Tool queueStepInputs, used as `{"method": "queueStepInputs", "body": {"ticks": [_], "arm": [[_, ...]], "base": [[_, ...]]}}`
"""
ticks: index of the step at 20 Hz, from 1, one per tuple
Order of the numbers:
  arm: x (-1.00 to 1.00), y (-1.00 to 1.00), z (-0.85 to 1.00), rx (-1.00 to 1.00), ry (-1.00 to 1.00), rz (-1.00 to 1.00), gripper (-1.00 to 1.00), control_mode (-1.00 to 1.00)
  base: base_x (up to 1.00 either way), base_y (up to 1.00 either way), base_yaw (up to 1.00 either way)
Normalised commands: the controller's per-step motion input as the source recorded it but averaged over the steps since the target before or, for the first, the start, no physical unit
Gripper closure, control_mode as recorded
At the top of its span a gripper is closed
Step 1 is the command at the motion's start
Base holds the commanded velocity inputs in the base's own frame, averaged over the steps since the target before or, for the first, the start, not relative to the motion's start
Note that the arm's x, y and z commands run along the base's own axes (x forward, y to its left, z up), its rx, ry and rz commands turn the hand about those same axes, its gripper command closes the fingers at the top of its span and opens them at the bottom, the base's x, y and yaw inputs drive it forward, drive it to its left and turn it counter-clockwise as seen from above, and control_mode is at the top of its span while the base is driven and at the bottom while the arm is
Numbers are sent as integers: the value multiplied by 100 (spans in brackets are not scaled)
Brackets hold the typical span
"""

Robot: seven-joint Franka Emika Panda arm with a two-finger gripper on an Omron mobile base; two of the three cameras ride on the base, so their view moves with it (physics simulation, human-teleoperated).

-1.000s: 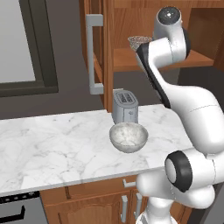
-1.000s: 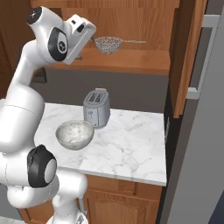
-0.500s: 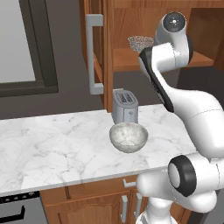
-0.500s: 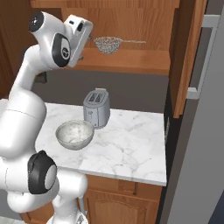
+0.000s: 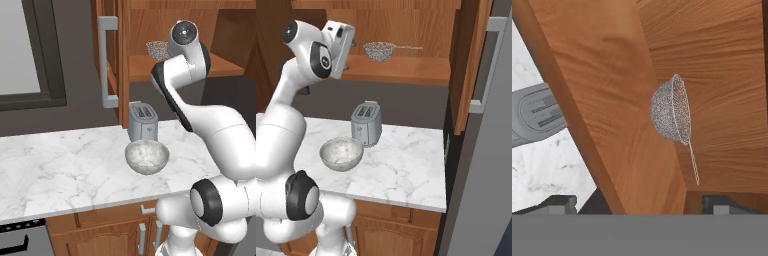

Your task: Open the cabinet and setup a tea strainer by placing it in the bowl upright.

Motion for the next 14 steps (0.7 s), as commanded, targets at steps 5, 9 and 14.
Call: {"method": "queueStepInputs", "body": {"ticks": [5, 9, 14], "arm": [[40, 0, 0, 0, 0, -1, -100, -100], [43, 0, -6, 0, 2, -2, -100, -100], [40, 0, -16, 0, 2, -2, -100, -100]], "base": [[0, 0, 0], [0, 0, 0], [0, 0, 0]]}}
